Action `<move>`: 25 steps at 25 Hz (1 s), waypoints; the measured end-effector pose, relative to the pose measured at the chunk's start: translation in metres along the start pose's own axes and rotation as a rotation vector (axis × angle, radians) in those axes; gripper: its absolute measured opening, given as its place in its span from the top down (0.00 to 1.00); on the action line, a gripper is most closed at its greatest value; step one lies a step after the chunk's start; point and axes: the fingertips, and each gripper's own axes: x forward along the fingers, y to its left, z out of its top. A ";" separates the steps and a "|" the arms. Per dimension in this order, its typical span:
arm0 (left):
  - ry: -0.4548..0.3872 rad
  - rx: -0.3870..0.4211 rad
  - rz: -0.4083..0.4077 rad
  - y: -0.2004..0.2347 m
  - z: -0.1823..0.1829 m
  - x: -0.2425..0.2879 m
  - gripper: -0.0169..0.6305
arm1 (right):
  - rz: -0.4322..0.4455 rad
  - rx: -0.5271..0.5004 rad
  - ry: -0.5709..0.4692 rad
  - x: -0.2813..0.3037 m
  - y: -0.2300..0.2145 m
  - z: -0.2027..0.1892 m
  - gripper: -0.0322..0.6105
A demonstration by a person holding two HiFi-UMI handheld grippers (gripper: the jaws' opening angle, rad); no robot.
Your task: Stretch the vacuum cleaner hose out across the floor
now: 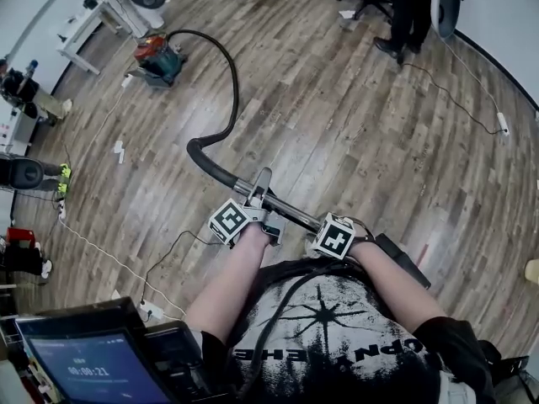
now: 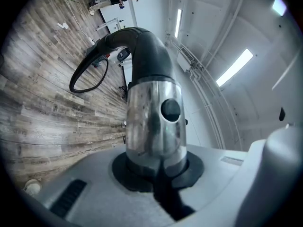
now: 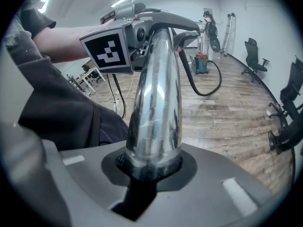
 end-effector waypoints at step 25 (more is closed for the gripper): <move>0.127 -0.019 -0.041 -0.028 -0.135 -0.120 0.92 | -0.106 0.121 0.021 -0.013 0.153 -0.109 0.83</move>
